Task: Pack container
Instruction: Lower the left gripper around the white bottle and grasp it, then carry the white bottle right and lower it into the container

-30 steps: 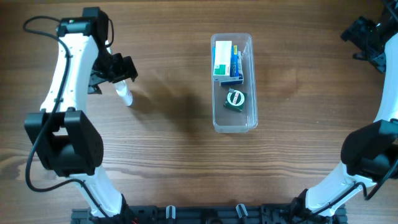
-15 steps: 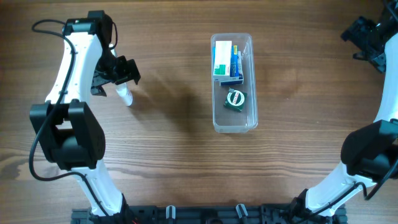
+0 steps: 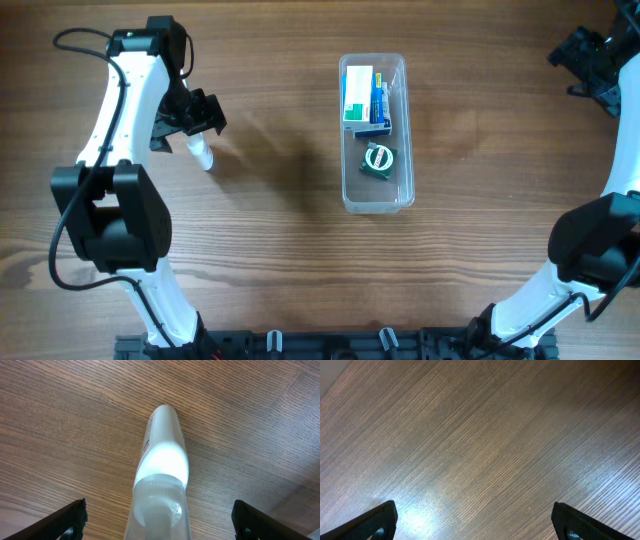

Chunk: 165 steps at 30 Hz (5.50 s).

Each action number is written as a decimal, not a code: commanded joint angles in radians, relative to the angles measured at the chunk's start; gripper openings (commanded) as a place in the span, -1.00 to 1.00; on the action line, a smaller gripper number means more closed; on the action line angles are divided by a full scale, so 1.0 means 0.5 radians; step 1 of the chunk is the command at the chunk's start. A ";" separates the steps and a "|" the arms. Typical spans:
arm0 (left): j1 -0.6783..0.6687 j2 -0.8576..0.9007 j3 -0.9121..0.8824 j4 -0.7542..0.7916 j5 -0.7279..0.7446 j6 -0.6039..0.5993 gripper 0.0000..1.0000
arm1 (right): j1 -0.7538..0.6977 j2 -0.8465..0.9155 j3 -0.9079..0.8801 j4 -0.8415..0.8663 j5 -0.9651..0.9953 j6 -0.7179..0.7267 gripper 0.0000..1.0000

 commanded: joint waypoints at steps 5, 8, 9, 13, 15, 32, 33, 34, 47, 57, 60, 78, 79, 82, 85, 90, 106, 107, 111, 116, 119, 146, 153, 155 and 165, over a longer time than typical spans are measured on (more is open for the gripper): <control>-0.094 0.023 -0.008 0.029 -0.078 -0.025 0.87 | 0.003 0.023 0.005 0.005 -0.002 0.028 1.00; -0.087 0.023 -0.008 0.034 -0.079 -0.061 0.86 | 0.003 0.023 0.005 0.005 -0.003 0.029 0.99; -0.083 0.023 -0.011 0.034 -0.079 -0.061 0.87 | 0.003 0.023 0.005 0.005 -0.003 0.029 0.99; -0.084 0.023 -0.078 0.068 -0.093 -0.062 0.87 | 0.003 0.023 0.005 0.005 -0.003 0.028 0.99; -0.084 0.023 -0.164 0.137 -0.094 -0.061 0.88 | 0.003 0.023 0.005 0.005 -0.003 0.028 0.99; -0.083 0.021 -0.253 0.372 -0.130 -0.001 0.89 | 0.003 0.023 0.005 0.005 -0.003 0.028 1.00; -0.083 0.021 -0.253 0.372 -0.130 -0.001 0.88 | 0.003 0.023 0.005 0.005 -0.003 0.029 1.00; -0.083 0.021 -0.253 0.370 -0.130 -0.001 0.86 | 0.003 0.023 0.005 0.005 -0.003 0.028 0.99; 0.001 0.021 -0.253 0.351 -0.130 0.008 0.58 | 0.003 0.023 0.005 0.005 -0.003 0.028 0.99; 0.004 0.021 -0.253 0.352 0.030 0.105 0.50 | 0.003 0.023 0.005 0.005 -0.003 0.029 0.99; 0.004 0.021 -0.253 0.351 0.030 0.105 0.45 | 0.003 0.023 0.005 0.005 -0.003 0.029 0.99; 0.004 0.021 -0.253 0.289 0.024 0.105 0.03 | 0.003 0.023 0.005 0.005 -0.003 0.029 0.99; 0.004 0.021 -0.253 0.281 0.000 0.105 0.03 | 0.003 0.023 0.005 0.005 -0.003 0.028 0.99; 0.004 0.021 -0.253 0.273 -0.029 0.105 0.03 | 0.003 0.023 0.005 0.005 -0.002 0.029 0.99; 0.004 0.021 -0.253 0.274 -0.040 0.105 0.01 | 0.003 0.023 0.005 0.005 -0.003 0.028 0.99; 0.004 0.021 -0.253 0.298 -0.079 0.106 0.00 | 0.003 0.023 0.005 0.005 -0.003 0.029 0.99; 0.004 0.021 -0.253 0.304 -0.077 0.106 -0.23 | 0.003 0.023 0.005 0.005 -0.003 0.029 0.99; 0.004 0.021 -0.253 0.303 -0.076 0.105 -0.26 | 0.003 0.023 0.005 0.005 -0.003 0.029 0.99; 0.004 0.021 -0.253 0.281 -0.076 0.105 -0.31 | 0.003 0.023 0.005 0.005 -0.003 0.030 1.00; 0.004 0.018 -0.253 0.272 -0.076 0.105 -0.37 | 0.003 0.023 0.005 0.005 -0.003 0.029 1.00; 0.002 -0.004 -0.243 0.250 -0.076 0.105 -0.38 | 0.003 0.023 0.005 0.005 -0.003 0.029 1.00; -0.771 -0.841 -0.207 0.169 0.052 -0.171 -0.38 | 0.003 0.023 0.005 0.005 -0.003 0.029 0.99; -1.116 -0.884 -0.207 0.244 0.119 -0.340 -0.38 | 0.003 0.023 0.005 0.005 -0.003 0.029 0.99; -1.207 -0.884 -0.207 0.298 0.154 -0.342 -0.38 | 0.003 0.023 0.005 0.006 -0.003 0.029 1.00; -1.566 -0.883 -0.208 0.645 0.186 -0.431 -0.31 | 0.003 0.023 0.005 0.005 -0.003 0.029 0.99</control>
